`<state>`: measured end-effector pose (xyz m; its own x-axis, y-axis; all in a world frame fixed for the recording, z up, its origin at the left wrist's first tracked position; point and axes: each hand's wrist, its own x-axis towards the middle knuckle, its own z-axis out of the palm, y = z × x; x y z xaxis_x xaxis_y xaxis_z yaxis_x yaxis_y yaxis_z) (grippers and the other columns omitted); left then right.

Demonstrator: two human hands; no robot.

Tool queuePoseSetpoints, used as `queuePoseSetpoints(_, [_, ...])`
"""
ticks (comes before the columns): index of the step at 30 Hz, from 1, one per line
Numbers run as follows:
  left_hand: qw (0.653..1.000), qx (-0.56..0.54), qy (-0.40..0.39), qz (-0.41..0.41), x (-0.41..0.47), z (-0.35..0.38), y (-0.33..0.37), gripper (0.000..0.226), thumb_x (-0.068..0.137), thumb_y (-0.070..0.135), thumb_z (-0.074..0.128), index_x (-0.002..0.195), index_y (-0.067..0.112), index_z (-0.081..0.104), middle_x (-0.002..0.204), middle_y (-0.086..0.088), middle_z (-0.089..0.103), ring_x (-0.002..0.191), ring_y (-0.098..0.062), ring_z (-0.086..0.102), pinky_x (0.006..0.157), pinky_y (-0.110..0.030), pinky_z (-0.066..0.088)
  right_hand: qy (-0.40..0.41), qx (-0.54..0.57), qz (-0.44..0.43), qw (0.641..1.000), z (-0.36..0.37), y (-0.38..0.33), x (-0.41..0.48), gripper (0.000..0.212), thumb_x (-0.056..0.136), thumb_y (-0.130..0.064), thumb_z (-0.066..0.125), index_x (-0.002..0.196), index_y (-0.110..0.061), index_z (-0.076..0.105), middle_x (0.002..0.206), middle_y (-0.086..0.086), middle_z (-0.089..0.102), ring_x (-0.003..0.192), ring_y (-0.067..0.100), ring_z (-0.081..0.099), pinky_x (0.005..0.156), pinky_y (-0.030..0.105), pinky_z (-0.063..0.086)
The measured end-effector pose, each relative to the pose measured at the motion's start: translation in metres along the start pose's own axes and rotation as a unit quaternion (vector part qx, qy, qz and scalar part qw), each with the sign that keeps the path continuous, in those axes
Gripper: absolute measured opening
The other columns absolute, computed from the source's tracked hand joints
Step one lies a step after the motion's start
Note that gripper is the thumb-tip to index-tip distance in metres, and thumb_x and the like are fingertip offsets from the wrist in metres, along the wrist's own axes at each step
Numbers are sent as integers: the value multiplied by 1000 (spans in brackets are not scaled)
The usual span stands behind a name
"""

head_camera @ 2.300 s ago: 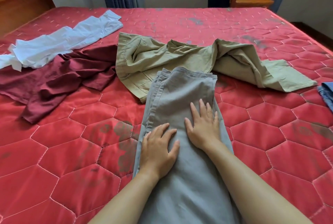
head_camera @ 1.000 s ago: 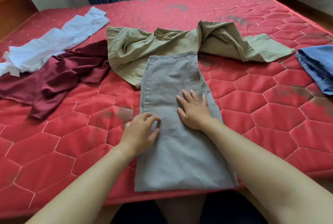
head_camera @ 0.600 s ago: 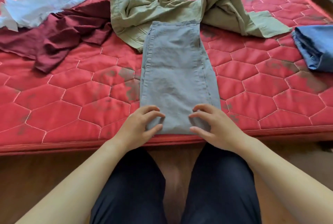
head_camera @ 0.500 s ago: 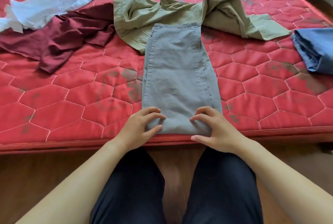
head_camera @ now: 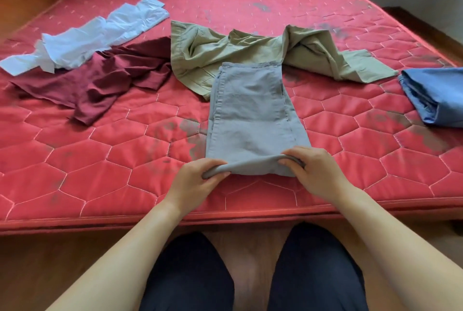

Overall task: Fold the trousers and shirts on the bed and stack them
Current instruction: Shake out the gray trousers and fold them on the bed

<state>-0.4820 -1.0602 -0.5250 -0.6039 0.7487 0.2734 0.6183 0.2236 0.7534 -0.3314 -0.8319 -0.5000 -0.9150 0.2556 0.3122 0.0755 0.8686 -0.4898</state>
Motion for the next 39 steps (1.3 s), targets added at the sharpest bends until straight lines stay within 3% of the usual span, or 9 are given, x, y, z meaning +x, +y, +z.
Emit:
queuePoseSetpoints(7, [994,7,-77,-79,33,-48,71,6,83,16,69,89,18,71,69,17,61,62,4,53,56,-9,34,-82,51,81,992,-61,-25,22,8,86,-12,64,80,-7,64,70,0,60,65,17,53,62,31,42])
queuePoseSetpoints(12, [982,7,-136,-133,61,-89,138,6,85,20,67,88,18,71,69,15,62,61,1,52,57,-17,37,-143,82,130,978,-127,-54,40,11,87,-18,64,81,-9,65,71,0,62,67,16,54,64,27,40])
queuePoseSetpoints(17, [971,-13,-123,-204,108,-110,165,4,84,23,67,85,24,71,74,10,67,71,-8,60,65,-31,47,-176,81,158,968,-165,-50,90,11,85,-27,66,81,-16,65,69,-3,61,66,15,52,62,30,41])
queuePoseSetpoints(23, [955,-13,-16,-295,194,-79,102,14,77,25,72,77,38,65,76,23,66,76,8,59,67,-7,41,-143,49,196,969,-128,7,183,10,79,-22,71,88,-24,69,84,-7,68,76,15,60,70,31,48])
queuePoseSetpoints(27, [938,4,24,-346,246,-41,26,41,76,25,73,113,25,56,113,7,58,99,-3,50,79,-4,31,-58,32,190,980,-74,59,225,26,79,-13,71,104,-9,64,106,7,61,98,24,58,88,28,43])
queuePoseSetpoints(30, [929,87,-43,-357,251,-17,-20,68,77,26,72,136,18,38,136,-3,41,122,-17,42,102,-24,33,-70,1,258,963,-26,82,218,52,82,-19,70,127,-4,50,130,18,44,121,32,44,103,42,36])
queuePoseSetpoints(32, [912,136,-75,-381,239,-2,-37,75,82,32,66,144,21,26,143,-4,31,130,-24,36,105,-40,35,-92,10,329,940,3,86,202,62,86,-25,64,141,-12,36,141,17,30,130,32,34,106,43,32])
queuePoseSetpoints(34, [899,132,-69,-411,225,11,-47,76,86,38,60,147,28,15,142,-6,31,127,-28,38,102,-41,36,-77,21,375,923,25,86,188,65,89,-30,58,146,-25,26,146,12,21,133,30,31,106,40,31])
queuePoseSetpoints(39, [900,120,-31,-418,212,36,-48,75,91,44,46,143,47,-9,125,-7,46,107,-33,52,89,-43,42,-34,65,437,897,44,87,177,69,89,-39,52,143,-51,10,118,9,40,109,35,49,89,38,42])
